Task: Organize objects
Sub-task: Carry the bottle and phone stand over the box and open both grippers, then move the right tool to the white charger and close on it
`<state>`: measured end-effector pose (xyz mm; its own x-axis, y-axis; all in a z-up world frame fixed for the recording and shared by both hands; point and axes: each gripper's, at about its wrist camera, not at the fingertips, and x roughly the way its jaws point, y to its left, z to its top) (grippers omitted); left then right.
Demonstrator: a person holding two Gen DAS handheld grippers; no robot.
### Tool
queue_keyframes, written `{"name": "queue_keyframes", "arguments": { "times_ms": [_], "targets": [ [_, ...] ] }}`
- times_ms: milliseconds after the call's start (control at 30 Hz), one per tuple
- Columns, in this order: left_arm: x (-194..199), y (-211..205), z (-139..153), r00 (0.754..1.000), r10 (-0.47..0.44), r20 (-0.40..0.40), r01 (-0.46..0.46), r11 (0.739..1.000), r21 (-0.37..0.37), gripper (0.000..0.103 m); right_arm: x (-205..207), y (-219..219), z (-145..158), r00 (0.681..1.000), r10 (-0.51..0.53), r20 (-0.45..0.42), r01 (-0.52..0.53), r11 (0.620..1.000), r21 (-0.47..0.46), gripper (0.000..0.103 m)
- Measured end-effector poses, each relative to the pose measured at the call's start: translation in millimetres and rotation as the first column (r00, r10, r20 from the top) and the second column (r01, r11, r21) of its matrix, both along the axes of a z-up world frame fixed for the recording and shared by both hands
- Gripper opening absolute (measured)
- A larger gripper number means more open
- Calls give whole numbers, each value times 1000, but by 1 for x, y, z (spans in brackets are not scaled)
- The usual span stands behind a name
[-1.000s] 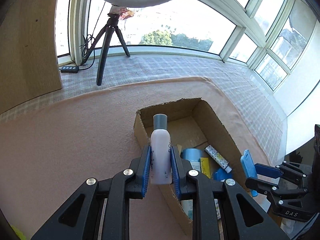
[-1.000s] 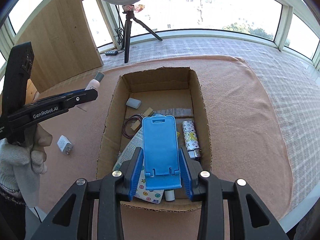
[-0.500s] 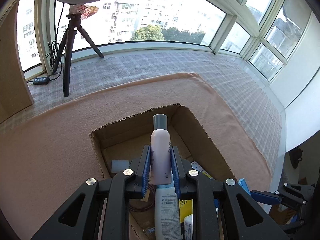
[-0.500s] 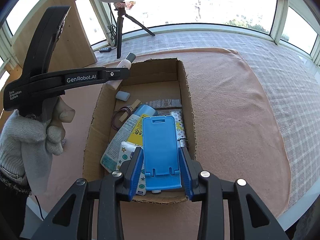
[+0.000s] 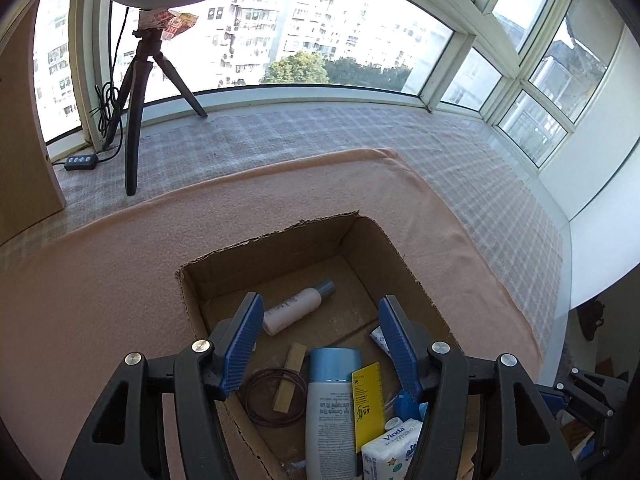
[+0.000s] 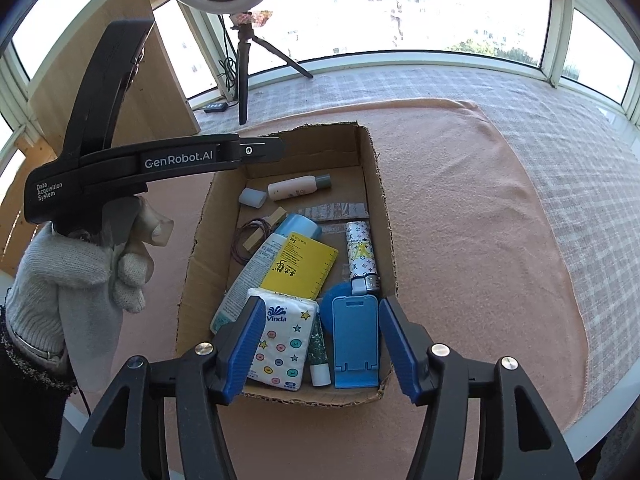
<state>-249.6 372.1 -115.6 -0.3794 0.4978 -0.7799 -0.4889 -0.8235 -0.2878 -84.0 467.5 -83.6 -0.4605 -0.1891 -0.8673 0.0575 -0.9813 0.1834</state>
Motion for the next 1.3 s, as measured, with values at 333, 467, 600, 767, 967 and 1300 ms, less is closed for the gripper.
{"name": "queue_keyframes", "arguments": {
  "times_ms": [333,467,600,767,967,1300],
  "targets": [
    [19,-61,1,997,71,15,-70,997,-10,64,3,-23,0,1000,30,3,-30,999,-36,55],
    [32,-93,4,994,104,14,-104,995,-9,64,6,-38,1,999,49,2,-48,998,-48,55],
    [50,-126,6,990,138,18,-138,990,-9,64,8,-54,4,998,68,-3,-68,995,-68,55],
    [77,-169,6,984,177,25,-177,984,-12,64,10,-75,6,995,98,-9,-98,991,-88,55],
    [110,-222,5,971,236,31,-235,972,-15,64,9,-107,4,989,150,1,-149,983,-112,55],
    [149,-287,-21,947,307,98,-308,951,-6,64,0,-160,-9,970,241,37,-232,959,-164,55]
  ]
}}
